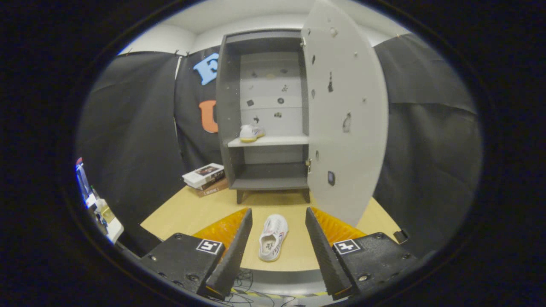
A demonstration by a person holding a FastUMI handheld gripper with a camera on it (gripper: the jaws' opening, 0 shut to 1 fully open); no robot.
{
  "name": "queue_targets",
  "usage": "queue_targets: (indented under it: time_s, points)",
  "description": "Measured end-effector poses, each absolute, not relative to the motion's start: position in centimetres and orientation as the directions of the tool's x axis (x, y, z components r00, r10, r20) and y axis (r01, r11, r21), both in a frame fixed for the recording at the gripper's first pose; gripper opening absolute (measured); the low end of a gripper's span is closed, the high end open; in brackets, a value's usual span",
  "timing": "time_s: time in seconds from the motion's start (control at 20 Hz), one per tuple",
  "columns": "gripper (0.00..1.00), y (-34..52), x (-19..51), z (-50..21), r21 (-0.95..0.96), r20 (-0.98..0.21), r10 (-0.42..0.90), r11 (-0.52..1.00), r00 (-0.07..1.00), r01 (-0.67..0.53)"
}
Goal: Open the shoe cabinet door, grab the shoes and put them into the shoe cabinet, then close the shoe cabinet door.
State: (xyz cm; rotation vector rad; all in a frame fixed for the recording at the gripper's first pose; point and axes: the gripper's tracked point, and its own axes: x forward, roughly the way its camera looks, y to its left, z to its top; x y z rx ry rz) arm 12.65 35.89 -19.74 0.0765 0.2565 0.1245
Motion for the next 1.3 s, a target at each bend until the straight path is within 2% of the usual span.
queue_targets:
  time_s: [0.3, 0.65, 0.8, 1.25, 1.3]
  points:
    - [0.81, 42.7, 19.8, -31.7, 0.076, -0.411, 0.186, 0.983, 0.892, -0.169]
    - [0.81, 46.1, 25.6, -41.5, 0.094, -0.581, 0.150, 0.989, 0.800, -0.117]
    - [0.81, 46.3, 27.8, -42.9, 0.130, -0.613, 0.125, 0.990, 0.780, -0.057]
    - [0.81, 46.1, 33.3, -43.5, 0.155, -0.596, 0.119, 0.987, 0.794, -0.031]
    - [0.78, 45.7, 33.5, -43.5, 0.164, -0.594, 0.119, 0.986, 0.796, -0.025]
